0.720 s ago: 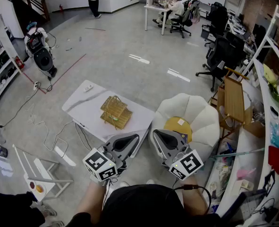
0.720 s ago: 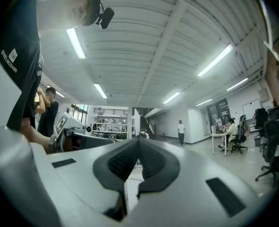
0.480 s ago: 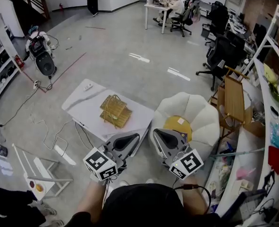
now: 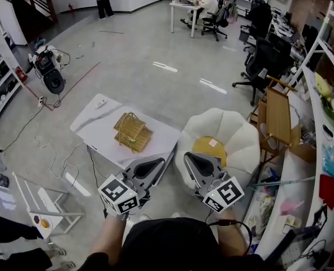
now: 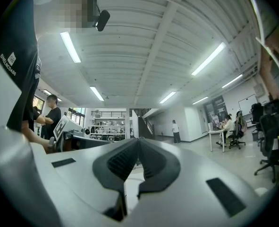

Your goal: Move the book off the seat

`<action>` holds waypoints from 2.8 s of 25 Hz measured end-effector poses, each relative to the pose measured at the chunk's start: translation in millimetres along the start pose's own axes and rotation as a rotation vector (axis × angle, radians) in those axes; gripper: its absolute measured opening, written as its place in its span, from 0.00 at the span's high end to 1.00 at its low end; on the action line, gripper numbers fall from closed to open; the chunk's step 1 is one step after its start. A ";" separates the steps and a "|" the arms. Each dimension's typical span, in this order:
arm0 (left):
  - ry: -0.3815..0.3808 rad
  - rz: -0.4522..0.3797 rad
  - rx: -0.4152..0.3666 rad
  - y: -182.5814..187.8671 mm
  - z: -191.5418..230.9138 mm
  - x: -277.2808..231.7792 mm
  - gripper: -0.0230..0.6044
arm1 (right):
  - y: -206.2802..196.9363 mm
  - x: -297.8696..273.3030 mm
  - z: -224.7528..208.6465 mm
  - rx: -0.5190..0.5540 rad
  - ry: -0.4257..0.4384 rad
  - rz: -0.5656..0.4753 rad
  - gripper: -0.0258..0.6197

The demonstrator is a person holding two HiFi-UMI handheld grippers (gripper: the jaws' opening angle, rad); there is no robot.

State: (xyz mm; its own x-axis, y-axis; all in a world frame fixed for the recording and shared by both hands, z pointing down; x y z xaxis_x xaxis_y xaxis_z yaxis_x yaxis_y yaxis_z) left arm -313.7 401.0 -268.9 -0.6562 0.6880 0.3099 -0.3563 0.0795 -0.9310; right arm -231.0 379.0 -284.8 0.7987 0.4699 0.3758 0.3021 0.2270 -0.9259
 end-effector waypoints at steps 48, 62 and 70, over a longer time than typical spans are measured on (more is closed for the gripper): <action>-0.108 0.149 0.145 -67.2 209.5 -199.2 0.95 | -80.2 -85.2 -246.8 -0.028 -0.213 0.096 0.94; -0.182 0.235 0.265 -117.7 222.9 -242.5 0.95 | -86.9 -57.9 -287.4 0.008 -0.383 0.143 0.94; -0.207 0.295 0.320 -160.7 192.9 -271.5 0.95 | -76.4 -6.8 -313.0 0.015 -0.434 0.192 0.94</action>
State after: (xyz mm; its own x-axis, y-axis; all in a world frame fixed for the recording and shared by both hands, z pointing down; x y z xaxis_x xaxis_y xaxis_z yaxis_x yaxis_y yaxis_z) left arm -206.6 62.3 -166.2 -0.8671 0.4872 0.1040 -0.3009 -0.3458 -0.8887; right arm -96.6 91.4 -228.9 0.5469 0.8171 0.1821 0.1601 0.1114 -0.9808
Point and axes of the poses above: the fingertips, and each gripper's own axes: x backward along the fingers, z to its left, y out of its top, the point moved 1 cm from there along x, backward along the fingers, and after that the axes turned 13 degrees about -z, right-handed, at the moved point
